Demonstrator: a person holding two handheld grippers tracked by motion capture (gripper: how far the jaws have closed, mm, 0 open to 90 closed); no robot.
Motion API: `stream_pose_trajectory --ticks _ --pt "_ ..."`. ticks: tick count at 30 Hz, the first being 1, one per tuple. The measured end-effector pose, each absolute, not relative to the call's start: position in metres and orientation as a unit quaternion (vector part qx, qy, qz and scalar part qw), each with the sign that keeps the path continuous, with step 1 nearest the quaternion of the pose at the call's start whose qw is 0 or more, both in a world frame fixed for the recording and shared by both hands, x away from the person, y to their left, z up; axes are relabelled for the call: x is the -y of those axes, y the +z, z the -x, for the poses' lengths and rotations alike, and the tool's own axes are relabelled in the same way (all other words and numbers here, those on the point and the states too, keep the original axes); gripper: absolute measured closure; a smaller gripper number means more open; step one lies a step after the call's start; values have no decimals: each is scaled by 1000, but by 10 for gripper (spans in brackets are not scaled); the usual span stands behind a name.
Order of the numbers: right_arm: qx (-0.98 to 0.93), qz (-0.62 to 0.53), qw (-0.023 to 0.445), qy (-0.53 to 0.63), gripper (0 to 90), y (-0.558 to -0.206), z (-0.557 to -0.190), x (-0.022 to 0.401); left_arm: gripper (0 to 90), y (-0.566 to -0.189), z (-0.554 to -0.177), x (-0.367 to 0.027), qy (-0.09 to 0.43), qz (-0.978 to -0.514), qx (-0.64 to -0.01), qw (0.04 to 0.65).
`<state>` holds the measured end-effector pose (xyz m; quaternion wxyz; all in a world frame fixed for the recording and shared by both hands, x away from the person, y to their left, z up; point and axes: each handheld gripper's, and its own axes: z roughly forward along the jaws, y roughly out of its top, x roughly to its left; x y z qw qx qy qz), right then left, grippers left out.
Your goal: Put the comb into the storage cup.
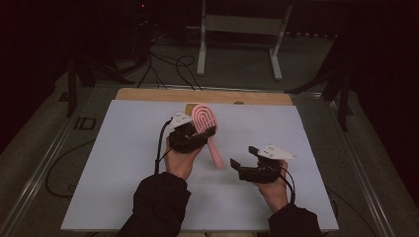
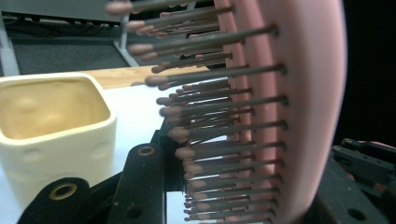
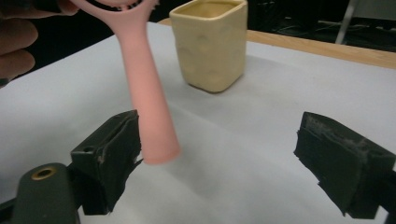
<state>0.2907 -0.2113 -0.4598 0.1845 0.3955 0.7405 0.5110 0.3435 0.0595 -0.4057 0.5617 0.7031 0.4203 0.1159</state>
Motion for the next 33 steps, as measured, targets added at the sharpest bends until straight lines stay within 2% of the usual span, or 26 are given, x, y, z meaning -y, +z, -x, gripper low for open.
stream_pose_trajectory --ticks 3,19,33 --pt "-736 -398 185 516 102 -461 -288 220 628 -403 -344 -62 119 -703 -421 561" --pt "-726 -409 232 501 104 -481 -269 249 628 -391 -348 -73 129 -701 -422 560" --pt "-713 -425 242 502 106 -489 -264 264 628 -377 -353 -83 144 -702 -420 557"
